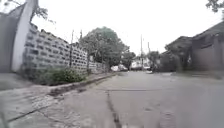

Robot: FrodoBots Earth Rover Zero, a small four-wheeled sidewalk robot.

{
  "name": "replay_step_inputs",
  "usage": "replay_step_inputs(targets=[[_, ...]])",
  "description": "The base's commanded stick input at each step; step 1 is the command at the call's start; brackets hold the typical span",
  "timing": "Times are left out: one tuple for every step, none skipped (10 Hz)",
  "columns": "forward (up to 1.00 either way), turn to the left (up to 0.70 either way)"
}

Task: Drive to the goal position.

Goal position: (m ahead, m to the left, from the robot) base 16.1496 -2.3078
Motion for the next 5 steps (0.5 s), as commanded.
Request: replay_step_inputs(targets=[[1.0, -0.04], [1.0, -0.25], [1.0, -0.4], [1.0, -0.13], [1.0, -0.04]])
